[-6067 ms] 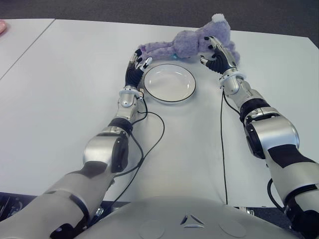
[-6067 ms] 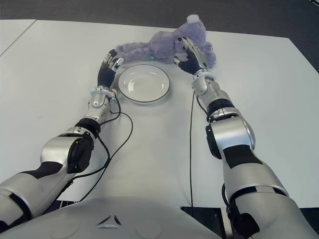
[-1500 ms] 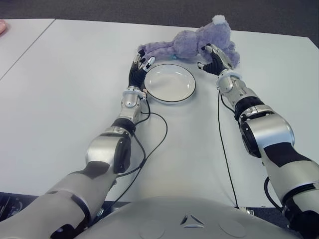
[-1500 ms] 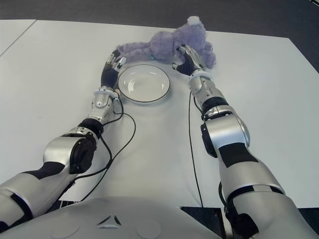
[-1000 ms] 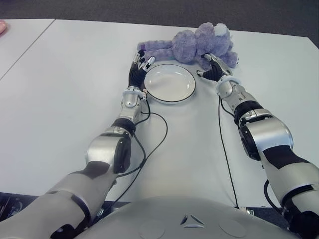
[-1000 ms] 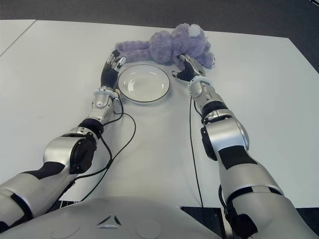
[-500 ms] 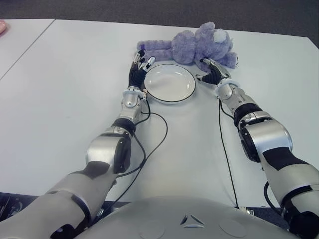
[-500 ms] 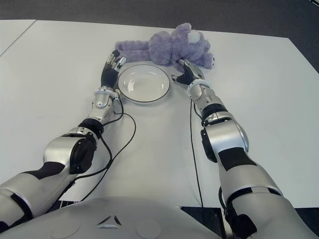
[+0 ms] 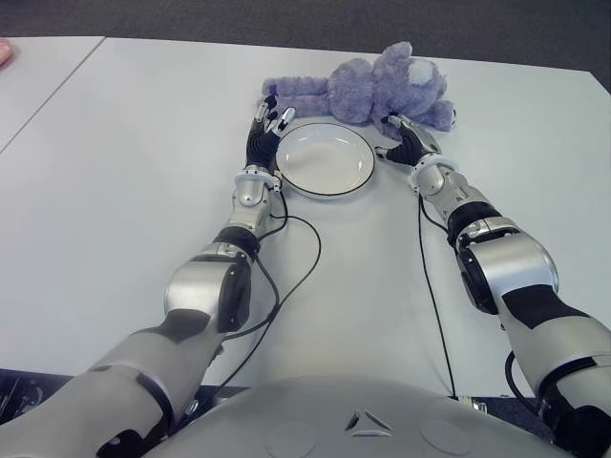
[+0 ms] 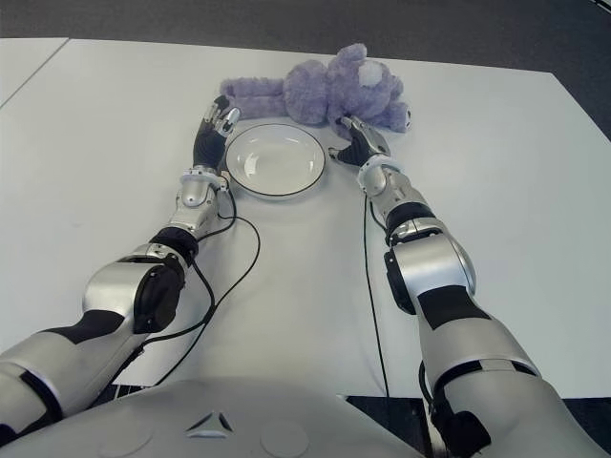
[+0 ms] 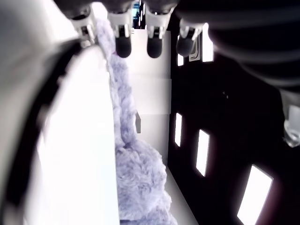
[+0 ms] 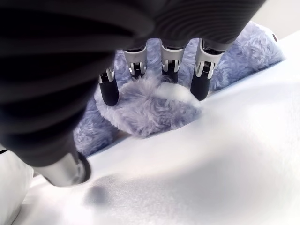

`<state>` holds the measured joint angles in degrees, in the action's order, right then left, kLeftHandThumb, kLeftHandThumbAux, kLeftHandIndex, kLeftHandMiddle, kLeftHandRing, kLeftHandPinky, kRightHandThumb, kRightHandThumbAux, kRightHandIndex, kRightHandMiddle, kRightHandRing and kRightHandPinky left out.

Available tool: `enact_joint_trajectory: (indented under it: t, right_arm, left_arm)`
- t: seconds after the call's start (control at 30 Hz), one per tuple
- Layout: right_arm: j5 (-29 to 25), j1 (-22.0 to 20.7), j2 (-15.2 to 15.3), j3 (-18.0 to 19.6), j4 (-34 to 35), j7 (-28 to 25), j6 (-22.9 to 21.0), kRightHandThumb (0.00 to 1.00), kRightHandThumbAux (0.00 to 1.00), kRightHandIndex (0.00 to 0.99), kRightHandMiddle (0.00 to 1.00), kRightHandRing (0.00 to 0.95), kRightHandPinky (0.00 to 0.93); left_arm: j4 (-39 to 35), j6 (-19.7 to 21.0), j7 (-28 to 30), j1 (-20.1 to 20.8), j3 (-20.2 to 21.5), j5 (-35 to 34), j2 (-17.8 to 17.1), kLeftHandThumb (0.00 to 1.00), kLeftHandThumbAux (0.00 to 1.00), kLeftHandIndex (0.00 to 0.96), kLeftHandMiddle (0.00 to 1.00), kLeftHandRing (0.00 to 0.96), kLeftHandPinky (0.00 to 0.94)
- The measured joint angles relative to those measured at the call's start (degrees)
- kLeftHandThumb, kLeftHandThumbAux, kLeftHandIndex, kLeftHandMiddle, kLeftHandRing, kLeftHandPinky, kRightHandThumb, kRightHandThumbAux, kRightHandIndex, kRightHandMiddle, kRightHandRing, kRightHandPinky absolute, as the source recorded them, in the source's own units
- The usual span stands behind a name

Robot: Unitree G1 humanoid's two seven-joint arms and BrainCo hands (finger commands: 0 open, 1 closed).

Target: Put the doll into the plate.

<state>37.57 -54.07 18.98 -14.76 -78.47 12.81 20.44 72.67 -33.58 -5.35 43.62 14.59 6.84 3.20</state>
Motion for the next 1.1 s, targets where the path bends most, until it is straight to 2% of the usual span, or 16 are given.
enact_joint_trajectory:
  t: [0.1, 0.27, 0.37, 0.5, 0.53, 0.63, 0.67, 0.77, 0.97, 1.1]
  right_arm:
    - [-0.01, 0.13, 0.02, 0.0, 0.06, 0.2, 0.09, 0.331, 0.728, 0.134, 0.009, 0.052, 0.166]
    - [-0.48, 0.4, 0.35, 0.12, 0.24, 0.63, 1.07, 0.291, 0.762, 0.14, 0.097, 0.165, 0.296]
    - [-1.21, 0.81, 0.67, 0.34, 0.49, 0.71, 2.09, 0.278, 0.777, 0.139, 0.131, 0.192, 0.298]
    - [-2.29, 1.84, 1.37, 0.83, 1.03, 0.66, 4.46, 0.25, 0.799, 0.142, 0.214, 0.263, 0.345]
    - [-2.62, 2.26, 1.61, 0.98, 1.22, 0.66, 5.33, 0.244, 0.812, 0.164, 0.273, 0.332, 0.404]
    - [-4.4, 3.89, 2.7, 1.66, 2.02, -0.38, 9.33, 0.234, 0.839, 0.224, 0.375, 0.441, 0.507]
    - [-5.23, 4.72, 3.24, 2.09, 2.35, -1.04, 11.1, 0.395, 0.802, 0.292, 0.435, 0.497, 0.558]
    - [-8.02, 6.96, 4.72, 3.36, 3.12, -4.12, 15.64, 0.589, 0.757, 0.376, 0.536, 0.599, 0.654]
    - [-14.93, 12.33, 8.43, 6.29, 5.33, -13.57, 24.98, 0.673, 0.737, 0.418, 0.644, 0.702, 0.754]
    - [-19.0, 15.52, 10.62, 7.7, 6.84, -18.86, 28.52, 0.684, 0.734, 0.426, 0.692, 0.74, 0.787]
  left_arm:
    - [0.0, 0.0, 0.0, 0.0, 0.01, -0.01, 0.0, 0.0, 0.394, 0.0, 0.009, 0.007, 0.017]
    - [0.0, 0.0, -0.01, 0.0, 0.02, -0.01, 0.01, 0.0, 0.401, 0.0, 0.006, 0.006, 0.023]
    - [0.0, 0.0, -0.01, 0.02, 0.02, -0.03, 0.01, 0.0, 0.411, 0.0, 0.006, 0.006, 0.014]
    - [0.0, 0.0, -0.01, 0.17, 0.02, -0.04, 0.03, 0.0, 0.423, 0.0, 0.007, 0.006, 0.007]
    - [0.0, 0.0, -0.01, 0.19, 0.02, -0.04, 0.03, 0.0, 0.426, 0.0, 0.008, 0.006, 0.008]
    - [0.0, 0.0, -0.01, 0.19, 0.02, -0.04, 0.1, 0.0, 0.43, 0.0, 0.009, 0.007, 0.01]
    - [0.0, 0.0, -0.01, 0.17, 0.02, -0.04, 0.13, 0.0, 0.432, 0.0, 0.009, 0.007, 0.01]
    - [0.0, 0.0, -0.01, 0.15, 0.04, -0.06, 0.17, 0.0, 0.433, 0.0, 0.01, 0.007, 0.017]
    - [0.03, 0.01, -0.01, -0.03, 0.34, -0.17, 0.36, 0.0, 0.428, 0.0, 0.012, 0.011, 0.03]
    - [0.02, 0.01, 0.0, -0.03, 0.62, -0.24, 0.4, 0.0, 0.43, 0.0, 0.015, 0.012, 0.017]
